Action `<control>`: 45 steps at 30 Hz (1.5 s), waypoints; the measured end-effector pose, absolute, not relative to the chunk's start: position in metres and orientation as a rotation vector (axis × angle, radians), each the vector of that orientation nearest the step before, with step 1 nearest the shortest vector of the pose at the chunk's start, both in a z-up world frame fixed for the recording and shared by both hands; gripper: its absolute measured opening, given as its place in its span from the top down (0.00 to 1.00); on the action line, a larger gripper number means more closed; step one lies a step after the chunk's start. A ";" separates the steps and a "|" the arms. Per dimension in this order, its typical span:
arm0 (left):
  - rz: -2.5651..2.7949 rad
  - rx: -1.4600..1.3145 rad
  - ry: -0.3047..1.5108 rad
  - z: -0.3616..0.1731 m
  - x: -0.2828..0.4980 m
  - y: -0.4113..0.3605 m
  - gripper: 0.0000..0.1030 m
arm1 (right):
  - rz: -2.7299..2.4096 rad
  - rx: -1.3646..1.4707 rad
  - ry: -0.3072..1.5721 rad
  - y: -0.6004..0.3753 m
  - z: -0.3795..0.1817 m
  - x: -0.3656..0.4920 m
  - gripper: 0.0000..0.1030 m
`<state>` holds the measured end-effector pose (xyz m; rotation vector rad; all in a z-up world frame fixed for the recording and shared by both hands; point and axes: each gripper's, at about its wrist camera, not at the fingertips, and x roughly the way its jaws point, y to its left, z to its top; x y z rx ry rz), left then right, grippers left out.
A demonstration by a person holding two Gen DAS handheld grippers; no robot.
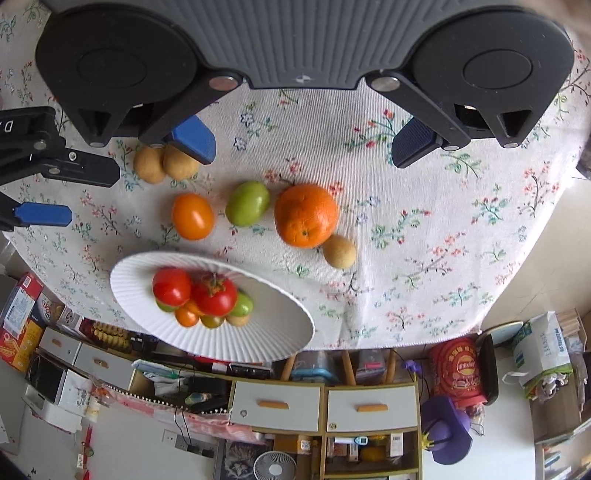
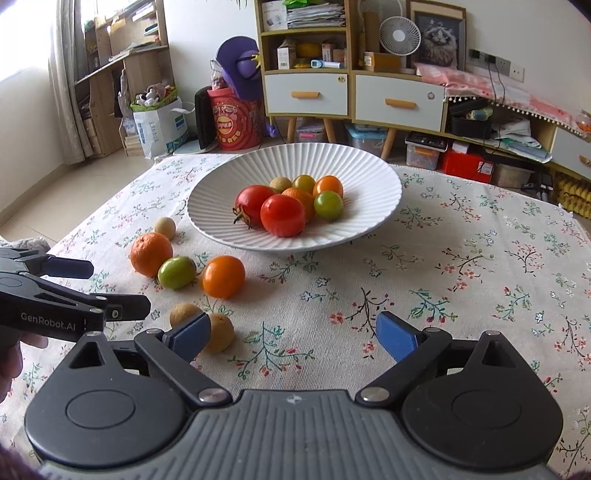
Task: Organize fruits
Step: 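Move the left tool to a brown kiwi while the right tool moves to another brown kiwi, then close the right tool on its brown kiwi while the left tool closes on the other kiwi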
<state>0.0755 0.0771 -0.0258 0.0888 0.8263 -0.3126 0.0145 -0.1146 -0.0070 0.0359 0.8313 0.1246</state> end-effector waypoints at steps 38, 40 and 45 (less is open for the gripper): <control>-0.340 0.154 0.859 -0.028 0.067 0.049 0.04 | 0.262 -0.043 0.839 -0.111 -0.013 0.014 0.75; -0.354 0.167 0.854 -0.028 0.064 0.041 0.06 | 0.255 -0.043 0.839 -0.116 -0.014 0.013 0.75; -0.400 0.181 0.840 -0.028 0.059 0.025 0.25 | 0.248 -0.042 0.841 -0.124 -0.015 0.009 0.75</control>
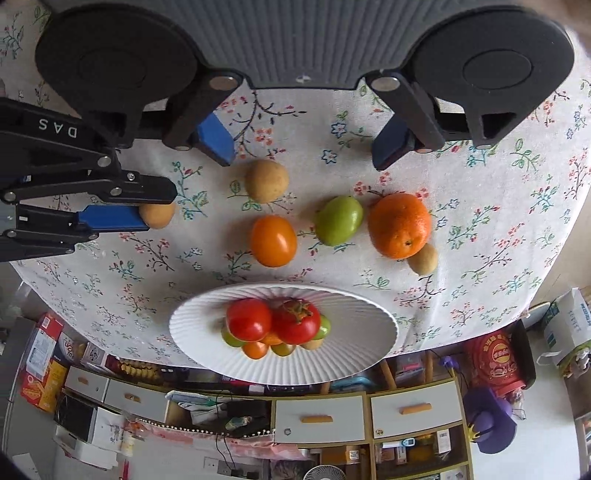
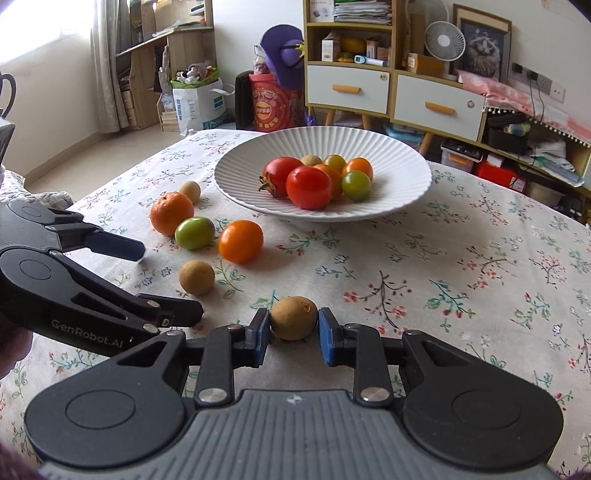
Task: Organize fruits
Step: 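Close the right tool on its brown kiwi while the left tool closes on the other kiwi, then carry the kiwi in the left tool and kiwi in the right tool over the plate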
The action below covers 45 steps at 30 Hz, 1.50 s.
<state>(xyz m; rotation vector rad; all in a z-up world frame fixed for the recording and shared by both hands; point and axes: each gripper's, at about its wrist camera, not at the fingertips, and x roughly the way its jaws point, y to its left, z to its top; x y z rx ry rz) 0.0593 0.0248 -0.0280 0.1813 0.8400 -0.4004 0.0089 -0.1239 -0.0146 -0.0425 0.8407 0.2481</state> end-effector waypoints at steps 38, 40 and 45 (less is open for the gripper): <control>-0.436 0.055 0.748 -0.003 0.064 0.030 0.79 | 0.224 -0.005 0.791 -0.141 0.007 0.017 0.75; -0.429 0.041 0.743 0.002 0.070 0.031 0.79 | 0.218 0.001 0.774 -0.142 0.011 0.023 0.75; -0.420 0.044 0.724 0.014 0.087 0.030 0.79 | 0.190 0.018 0.742 -0.146 0.021 0.039 0.75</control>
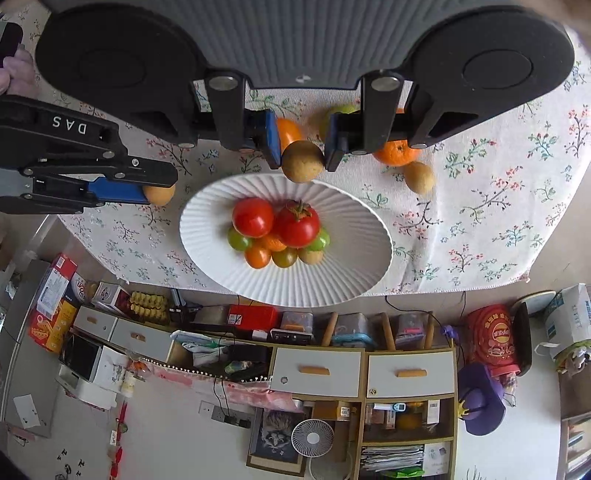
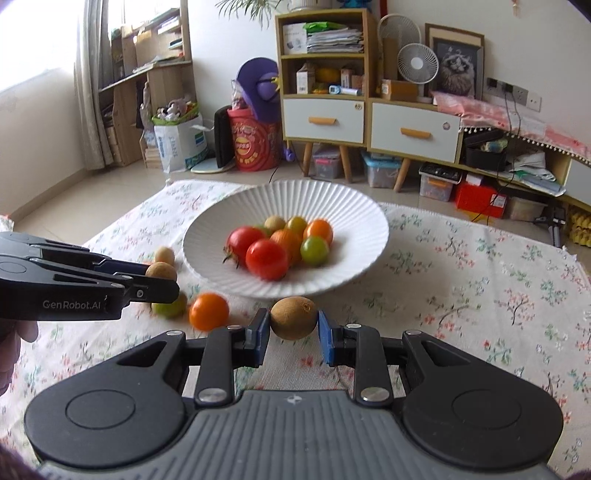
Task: Organize fruits
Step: 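Carry the kiwi in the left tool and kiwi in the right tool over the plate, then open the right tool to drop its kiwi while the left tool drops its kiwi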
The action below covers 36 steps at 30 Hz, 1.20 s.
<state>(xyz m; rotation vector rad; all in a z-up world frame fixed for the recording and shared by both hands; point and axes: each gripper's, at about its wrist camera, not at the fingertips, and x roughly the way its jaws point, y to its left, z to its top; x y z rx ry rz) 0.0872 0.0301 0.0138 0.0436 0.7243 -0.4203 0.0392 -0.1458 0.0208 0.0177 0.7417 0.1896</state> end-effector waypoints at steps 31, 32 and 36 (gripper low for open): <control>-0.378 0.184 0.742 0.004 0.167 0.017 0.79 | 0.154 -0.037 0.768 -0.150 0.013 0.076 0.74; -0.376 0.185 0.741 0.004 0.166 0.017 0.78 | 0.156 -0.035 0.767 -0.150 0.013 0.076 0.74; -0.365 0.196 0.726 0.007 0.164 0.017 0.73 | 0.159 -0.035 0.758 -0.149 0.016 0.076 0.69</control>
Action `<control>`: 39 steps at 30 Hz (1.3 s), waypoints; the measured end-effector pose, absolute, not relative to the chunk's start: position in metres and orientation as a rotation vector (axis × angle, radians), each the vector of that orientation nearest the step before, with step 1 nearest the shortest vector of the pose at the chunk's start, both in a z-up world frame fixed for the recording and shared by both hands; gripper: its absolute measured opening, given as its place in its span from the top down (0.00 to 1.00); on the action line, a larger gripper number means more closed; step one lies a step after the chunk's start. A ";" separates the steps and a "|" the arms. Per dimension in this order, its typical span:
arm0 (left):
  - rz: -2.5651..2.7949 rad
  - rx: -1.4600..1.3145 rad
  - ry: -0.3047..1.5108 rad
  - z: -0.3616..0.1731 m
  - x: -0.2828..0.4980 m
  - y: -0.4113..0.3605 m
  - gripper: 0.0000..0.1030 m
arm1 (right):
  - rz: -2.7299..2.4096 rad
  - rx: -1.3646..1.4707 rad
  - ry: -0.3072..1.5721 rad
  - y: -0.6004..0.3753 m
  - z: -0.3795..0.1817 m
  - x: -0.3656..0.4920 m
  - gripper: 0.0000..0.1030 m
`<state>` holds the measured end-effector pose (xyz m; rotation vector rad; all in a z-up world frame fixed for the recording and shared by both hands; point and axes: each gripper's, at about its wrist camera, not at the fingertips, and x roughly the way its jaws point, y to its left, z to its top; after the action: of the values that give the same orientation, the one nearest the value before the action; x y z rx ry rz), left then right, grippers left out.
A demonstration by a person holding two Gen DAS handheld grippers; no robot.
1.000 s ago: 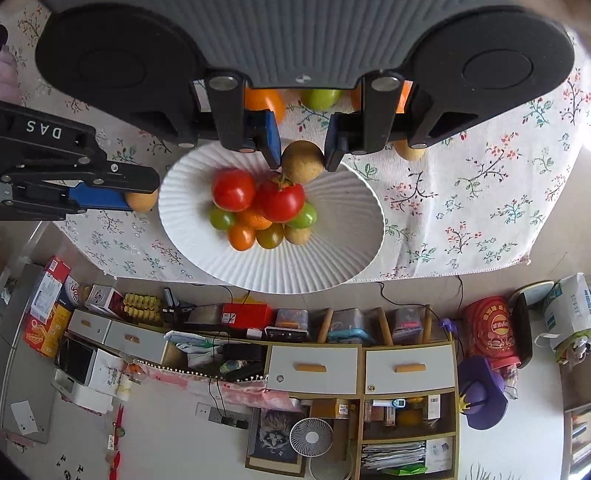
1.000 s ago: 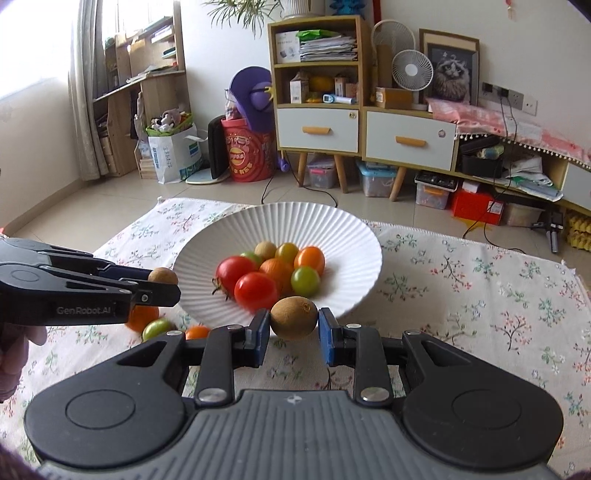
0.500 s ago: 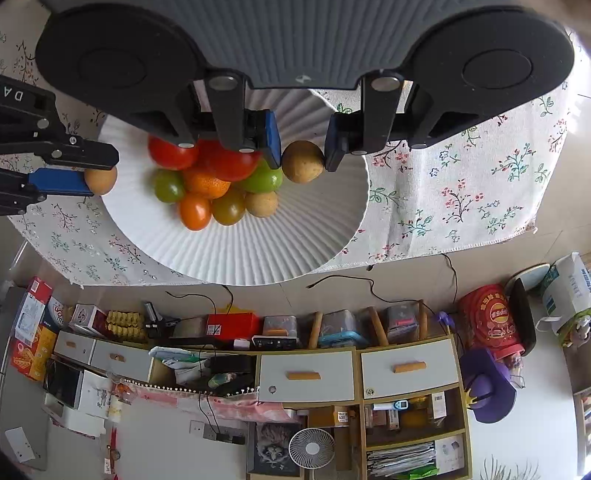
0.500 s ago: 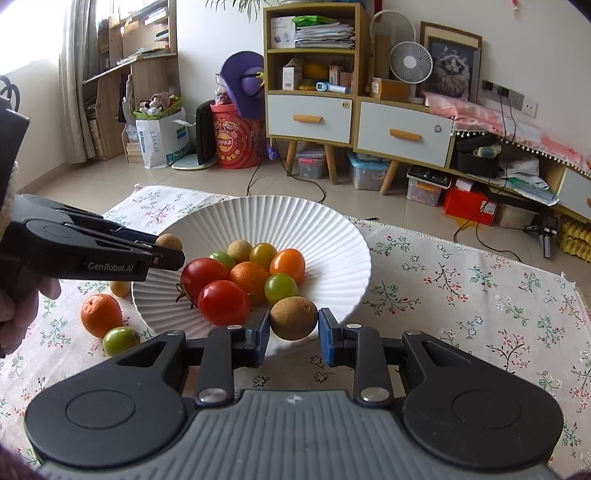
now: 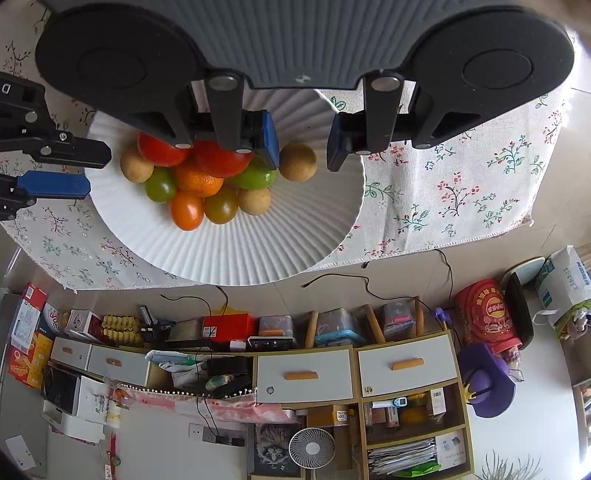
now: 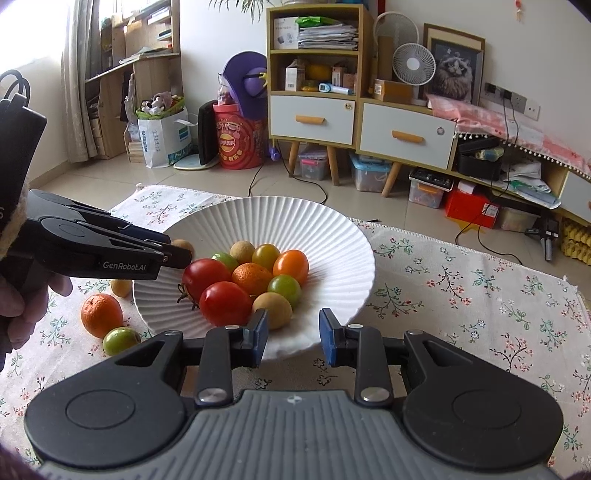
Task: Organize fruits
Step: 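Open the right tool to drop its kiwi while the left tool drops its kiwi, then move the left tool toward the mandarin while the right tool moves toward an orange tomato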
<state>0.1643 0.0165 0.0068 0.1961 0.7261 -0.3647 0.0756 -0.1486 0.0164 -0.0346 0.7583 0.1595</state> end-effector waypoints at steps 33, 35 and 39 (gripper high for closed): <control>-0.294 0.104 0.755 0.010 0.101 0.081 0.17 | 0.232 0.055 0.754 -0.124 0.033 0.037 0.19; -0.292 0.113 0.749 0.007 0.097 0.084 0.14 | 0.240 0.053 0.759 -0.121 0.031 0.035 0.16; -0.288 0.099 0.757 -0.002 0.093 0.090 0.09 | 0.247 0.057 0.773 -0.116 0.023 0.030 0.12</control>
<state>0.0930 0.0899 -0.0024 0.0995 0.7568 -0.2884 0.0299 -0.1163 0.0233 0.0572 0.7734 0.2472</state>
